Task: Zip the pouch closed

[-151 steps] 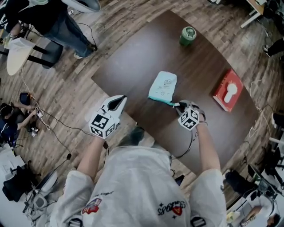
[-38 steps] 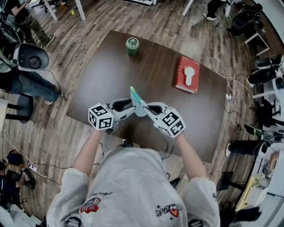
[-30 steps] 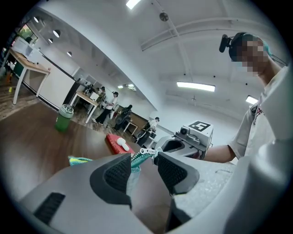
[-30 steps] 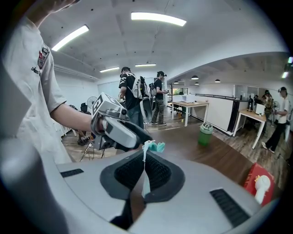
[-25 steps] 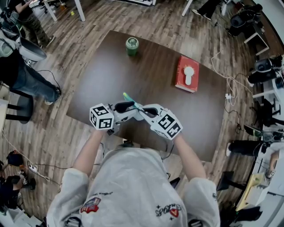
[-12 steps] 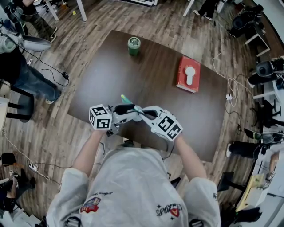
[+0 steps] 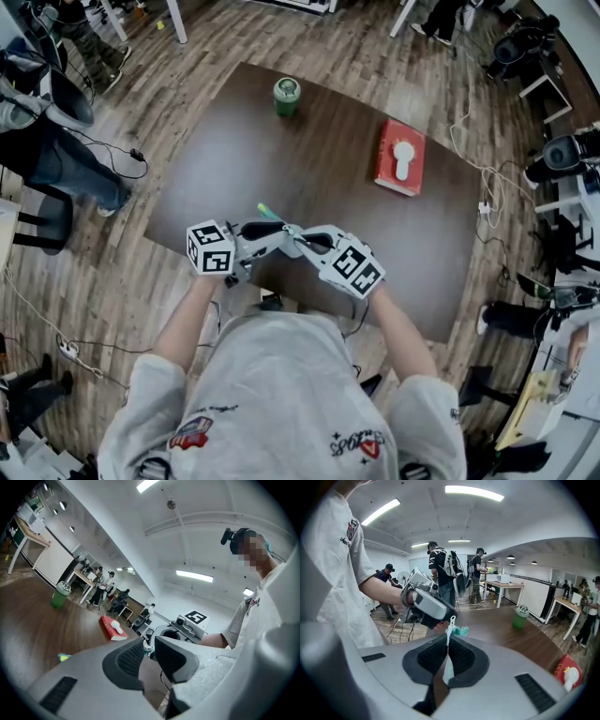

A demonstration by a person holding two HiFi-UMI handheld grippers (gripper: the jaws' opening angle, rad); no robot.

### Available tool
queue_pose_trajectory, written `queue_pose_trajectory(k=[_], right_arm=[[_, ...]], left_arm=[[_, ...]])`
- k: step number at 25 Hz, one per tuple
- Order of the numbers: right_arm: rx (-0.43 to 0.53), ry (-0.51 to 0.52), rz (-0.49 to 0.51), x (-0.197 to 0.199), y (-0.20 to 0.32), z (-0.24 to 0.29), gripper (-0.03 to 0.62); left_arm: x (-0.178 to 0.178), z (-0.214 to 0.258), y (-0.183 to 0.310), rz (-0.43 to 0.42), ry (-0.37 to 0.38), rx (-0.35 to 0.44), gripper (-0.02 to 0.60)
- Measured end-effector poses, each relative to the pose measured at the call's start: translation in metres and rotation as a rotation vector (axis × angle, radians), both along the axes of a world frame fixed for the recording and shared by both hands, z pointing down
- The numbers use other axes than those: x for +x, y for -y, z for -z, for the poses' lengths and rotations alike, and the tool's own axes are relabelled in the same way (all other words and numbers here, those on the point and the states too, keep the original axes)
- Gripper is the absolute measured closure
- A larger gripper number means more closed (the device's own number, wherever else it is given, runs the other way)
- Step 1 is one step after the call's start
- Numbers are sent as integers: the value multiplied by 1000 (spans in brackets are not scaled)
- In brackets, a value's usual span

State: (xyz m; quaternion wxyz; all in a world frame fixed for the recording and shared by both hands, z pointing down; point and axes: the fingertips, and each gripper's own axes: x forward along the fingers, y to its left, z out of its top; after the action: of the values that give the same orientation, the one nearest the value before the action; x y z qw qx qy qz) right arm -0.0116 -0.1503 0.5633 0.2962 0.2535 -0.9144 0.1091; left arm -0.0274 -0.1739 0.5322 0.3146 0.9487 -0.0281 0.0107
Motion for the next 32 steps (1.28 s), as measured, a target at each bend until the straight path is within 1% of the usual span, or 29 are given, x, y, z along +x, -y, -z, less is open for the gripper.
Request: queue_pose_trajectory(k=[5,10,19,26,32], right_arm=[[-7,-7,9,-5,1,-3,582],[-4,-8,13,-9,-3,-3,582],[-4,-9,11,-5,-1,-4,582],[-6,-9,3,-1,-9,-6,582],[-7,-11,-3,1,-8,-9,582]], left_arm=[[2,-4,-4,-15,27,18,512],[-5,-8,-6,14,47,30,569],[0,-8,-3,23,77,74,575],[5,-9,-11,15,90,104,575],[7,-13,-9,13,90,97,575]])
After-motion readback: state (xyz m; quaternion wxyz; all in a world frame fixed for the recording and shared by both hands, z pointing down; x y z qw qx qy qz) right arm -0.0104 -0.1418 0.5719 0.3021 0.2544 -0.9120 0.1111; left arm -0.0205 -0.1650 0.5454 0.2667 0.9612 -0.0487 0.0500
